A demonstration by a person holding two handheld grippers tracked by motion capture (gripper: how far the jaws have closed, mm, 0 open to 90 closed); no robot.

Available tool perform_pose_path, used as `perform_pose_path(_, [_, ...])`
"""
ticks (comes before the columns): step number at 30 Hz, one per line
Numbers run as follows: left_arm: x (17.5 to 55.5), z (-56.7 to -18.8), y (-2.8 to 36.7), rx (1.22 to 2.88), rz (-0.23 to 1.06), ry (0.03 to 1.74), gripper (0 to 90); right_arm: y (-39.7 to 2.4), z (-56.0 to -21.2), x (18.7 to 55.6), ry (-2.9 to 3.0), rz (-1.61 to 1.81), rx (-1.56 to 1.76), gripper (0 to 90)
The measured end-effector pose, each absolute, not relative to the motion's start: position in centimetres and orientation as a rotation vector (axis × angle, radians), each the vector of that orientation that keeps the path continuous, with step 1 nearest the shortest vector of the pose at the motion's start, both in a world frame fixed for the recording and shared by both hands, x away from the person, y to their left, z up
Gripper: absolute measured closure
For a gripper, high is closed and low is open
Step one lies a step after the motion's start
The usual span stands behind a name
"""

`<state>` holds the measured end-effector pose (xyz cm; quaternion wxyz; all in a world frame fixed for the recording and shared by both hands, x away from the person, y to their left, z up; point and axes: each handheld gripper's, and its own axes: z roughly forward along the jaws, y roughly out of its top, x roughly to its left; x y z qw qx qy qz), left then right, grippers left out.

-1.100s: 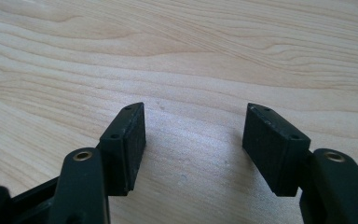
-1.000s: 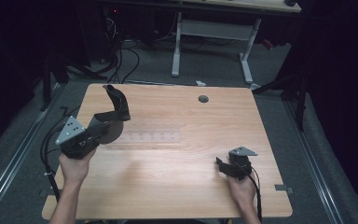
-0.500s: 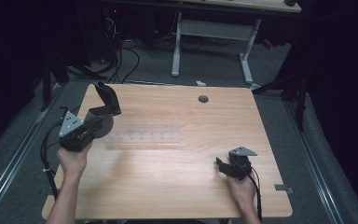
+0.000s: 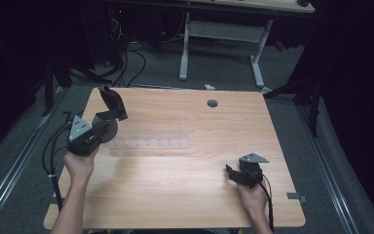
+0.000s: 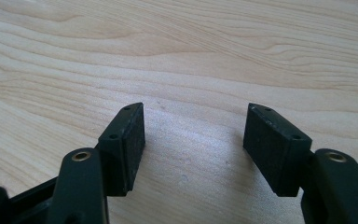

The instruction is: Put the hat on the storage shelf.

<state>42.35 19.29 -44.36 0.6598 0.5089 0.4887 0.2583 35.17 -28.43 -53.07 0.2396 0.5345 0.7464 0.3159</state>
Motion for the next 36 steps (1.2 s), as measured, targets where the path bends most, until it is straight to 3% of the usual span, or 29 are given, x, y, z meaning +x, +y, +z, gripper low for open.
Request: perform_pose_path(36, [43.0,-47.7,18.9,1.135,0.559,1.174,85.5,-28.4,-53.1,35.1,2.048,0.864,1.46,37.7])
